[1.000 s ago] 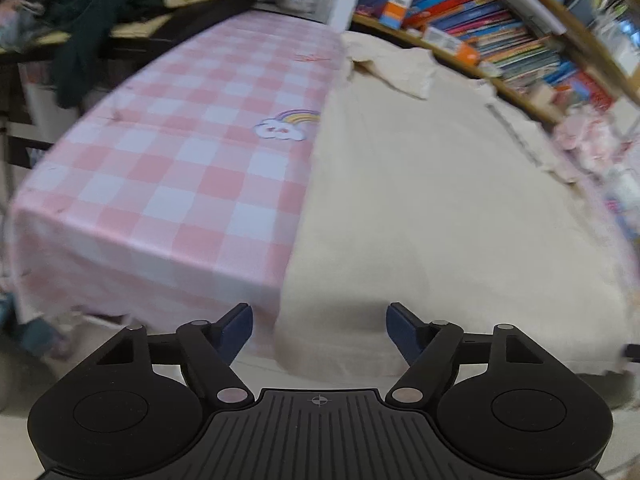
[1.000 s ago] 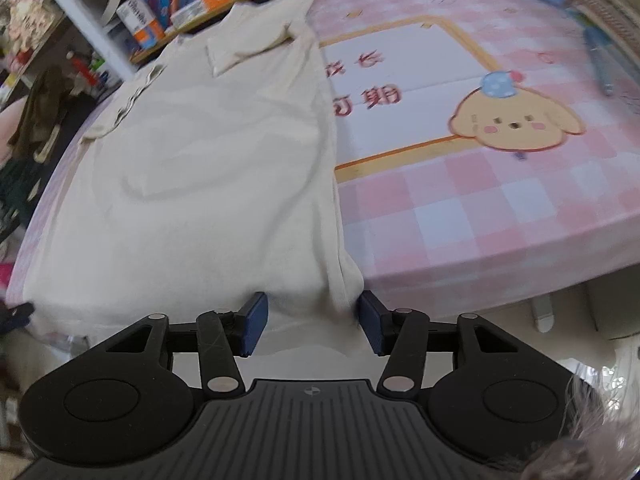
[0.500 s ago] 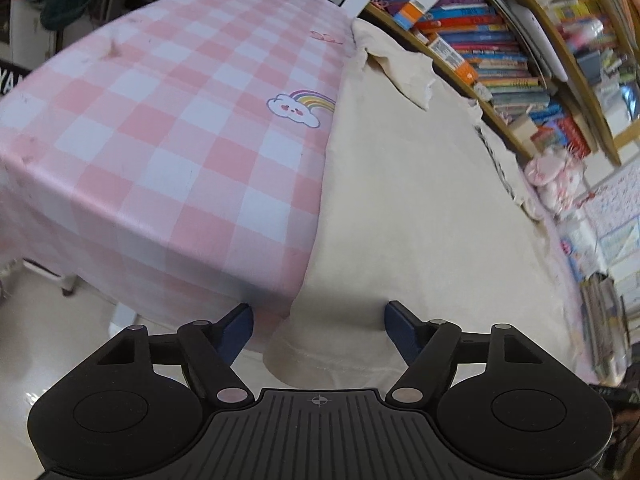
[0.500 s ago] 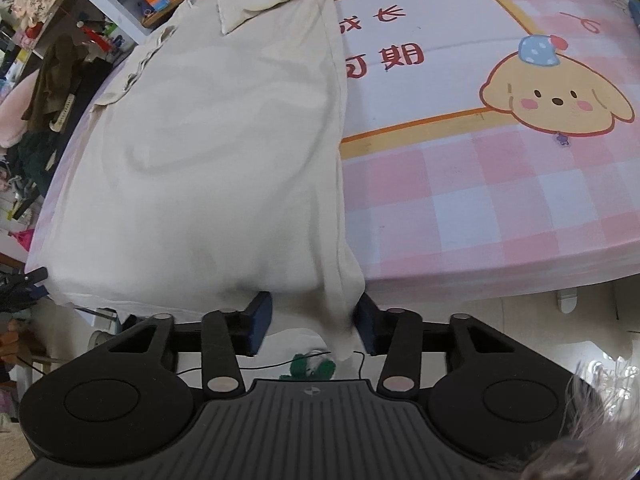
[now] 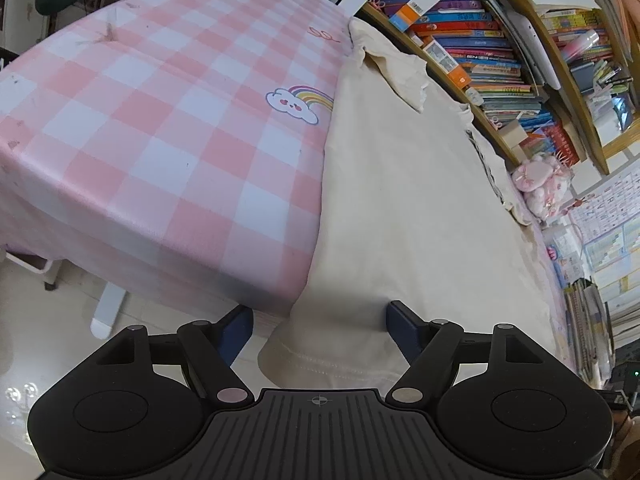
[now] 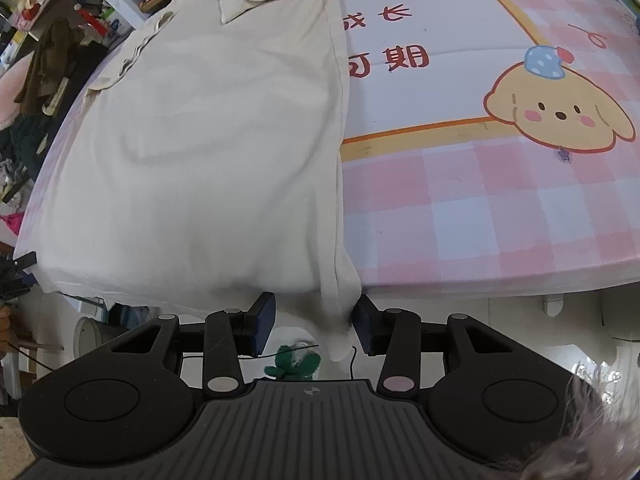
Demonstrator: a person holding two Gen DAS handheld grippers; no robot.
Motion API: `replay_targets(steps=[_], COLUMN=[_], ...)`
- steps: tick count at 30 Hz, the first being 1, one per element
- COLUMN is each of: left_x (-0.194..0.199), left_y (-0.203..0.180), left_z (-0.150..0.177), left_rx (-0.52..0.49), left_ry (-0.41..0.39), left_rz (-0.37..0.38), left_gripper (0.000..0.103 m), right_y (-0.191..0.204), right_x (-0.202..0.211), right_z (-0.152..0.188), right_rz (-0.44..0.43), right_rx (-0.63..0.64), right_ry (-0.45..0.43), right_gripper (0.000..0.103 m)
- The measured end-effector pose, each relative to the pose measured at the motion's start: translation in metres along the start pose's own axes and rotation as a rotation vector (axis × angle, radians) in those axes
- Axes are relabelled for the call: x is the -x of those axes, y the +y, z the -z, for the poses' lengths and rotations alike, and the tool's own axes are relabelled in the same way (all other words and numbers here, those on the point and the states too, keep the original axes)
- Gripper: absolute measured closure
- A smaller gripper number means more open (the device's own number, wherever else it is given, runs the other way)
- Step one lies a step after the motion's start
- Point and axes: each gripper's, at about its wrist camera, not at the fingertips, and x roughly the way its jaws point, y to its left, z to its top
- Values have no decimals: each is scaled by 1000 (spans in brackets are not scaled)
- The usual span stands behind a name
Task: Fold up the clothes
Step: 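Close the right tool on the hem while the left tool closes on it too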
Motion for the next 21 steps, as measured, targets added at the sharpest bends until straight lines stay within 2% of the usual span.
replay_targets(steps=[9,14,18,21], left_x=[-8,-11,-9,-3], left_y=[-2,-8,-5,-2], left_z=[4,7,6,10], left_rx=[26,-4,0,16], left_ry=[2,20,21,17], left_rz=[52,84,96,123], left_gripper=[30,30,40,52], right_y=[-1,-1,0,0], right_x=[0,1,1,1], right_z=[0,0,-2,-2], right_rz=[-5,1,4,4], right_rx=[-12,-3,3,4], right_ry=[-3,-3,1,2], right_gripper=[63,64,64,68])
